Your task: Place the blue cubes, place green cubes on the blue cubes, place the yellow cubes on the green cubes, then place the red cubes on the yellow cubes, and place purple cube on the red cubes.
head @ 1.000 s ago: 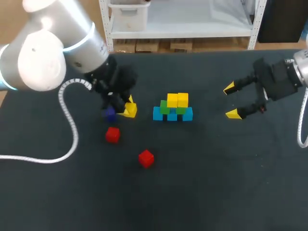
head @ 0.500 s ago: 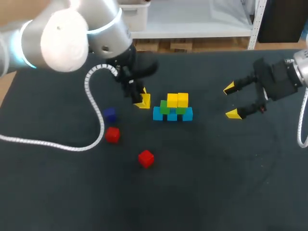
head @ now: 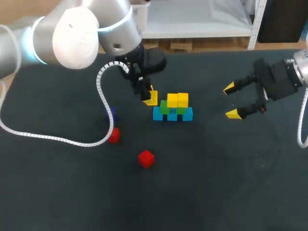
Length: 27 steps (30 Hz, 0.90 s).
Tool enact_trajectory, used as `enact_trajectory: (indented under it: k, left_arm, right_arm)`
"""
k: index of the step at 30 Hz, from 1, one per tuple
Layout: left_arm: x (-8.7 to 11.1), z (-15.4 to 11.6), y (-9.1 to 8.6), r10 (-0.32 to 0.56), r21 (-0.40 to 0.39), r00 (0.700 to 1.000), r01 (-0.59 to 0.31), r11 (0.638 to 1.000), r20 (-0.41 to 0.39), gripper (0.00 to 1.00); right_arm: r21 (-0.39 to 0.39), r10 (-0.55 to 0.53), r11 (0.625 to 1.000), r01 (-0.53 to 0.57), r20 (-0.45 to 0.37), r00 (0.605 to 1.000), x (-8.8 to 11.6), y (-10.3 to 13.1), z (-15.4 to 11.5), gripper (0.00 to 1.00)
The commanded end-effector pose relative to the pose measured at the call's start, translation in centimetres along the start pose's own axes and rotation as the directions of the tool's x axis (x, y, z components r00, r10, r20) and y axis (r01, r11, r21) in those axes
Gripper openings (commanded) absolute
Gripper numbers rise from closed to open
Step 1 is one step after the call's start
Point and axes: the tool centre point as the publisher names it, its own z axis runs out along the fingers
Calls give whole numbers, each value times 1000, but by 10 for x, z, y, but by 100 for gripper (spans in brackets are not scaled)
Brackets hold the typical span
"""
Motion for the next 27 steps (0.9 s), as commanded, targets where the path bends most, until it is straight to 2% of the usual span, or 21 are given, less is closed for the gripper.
enact_trajectory:
  k: [1, 27]
  left_arm:
    - [-3, 4, 3, -1, 1, 1000, 1, 1000, 2, 0]
    - [-13, 18, 10, -18, -12, 1000, 19, 1000, 25, 0]
  right_arm:
    - [-1, -1, 1000, 1, 2, 1000, 0, -1, 1, 100]
    - [-1, -1, 1000, 1, 2, 1000, 0, -1, 1, 100]
